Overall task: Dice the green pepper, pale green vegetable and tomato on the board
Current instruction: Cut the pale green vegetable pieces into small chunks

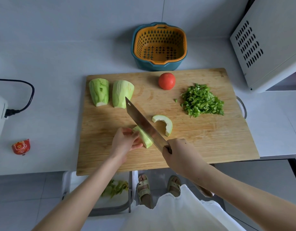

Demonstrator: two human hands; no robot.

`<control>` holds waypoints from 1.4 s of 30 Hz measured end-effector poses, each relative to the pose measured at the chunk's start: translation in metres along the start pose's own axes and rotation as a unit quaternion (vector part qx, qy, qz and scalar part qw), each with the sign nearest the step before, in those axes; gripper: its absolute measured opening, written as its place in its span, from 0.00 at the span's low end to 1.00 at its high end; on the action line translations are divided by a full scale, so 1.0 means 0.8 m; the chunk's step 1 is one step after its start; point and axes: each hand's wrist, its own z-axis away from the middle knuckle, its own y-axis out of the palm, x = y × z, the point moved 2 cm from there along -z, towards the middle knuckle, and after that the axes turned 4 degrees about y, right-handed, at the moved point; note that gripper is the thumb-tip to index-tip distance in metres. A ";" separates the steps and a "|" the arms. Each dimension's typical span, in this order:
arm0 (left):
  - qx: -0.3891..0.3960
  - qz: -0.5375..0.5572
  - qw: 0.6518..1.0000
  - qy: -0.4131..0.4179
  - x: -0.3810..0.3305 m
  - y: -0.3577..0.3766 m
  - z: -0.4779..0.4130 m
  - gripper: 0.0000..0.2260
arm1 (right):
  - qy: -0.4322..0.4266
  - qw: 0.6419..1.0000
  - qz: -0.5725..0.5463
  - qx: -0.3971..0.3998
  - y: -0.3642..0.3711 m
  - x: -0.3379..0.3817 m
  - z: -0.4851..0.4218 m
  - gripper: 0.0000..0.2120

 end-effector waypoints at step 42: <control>0.045 0.013 0.998 0.034 0.002 -0.003 -0.009 0.12 | 0.067 0.976 -0.163 0.131 0.031 0.011 -0.036 0.10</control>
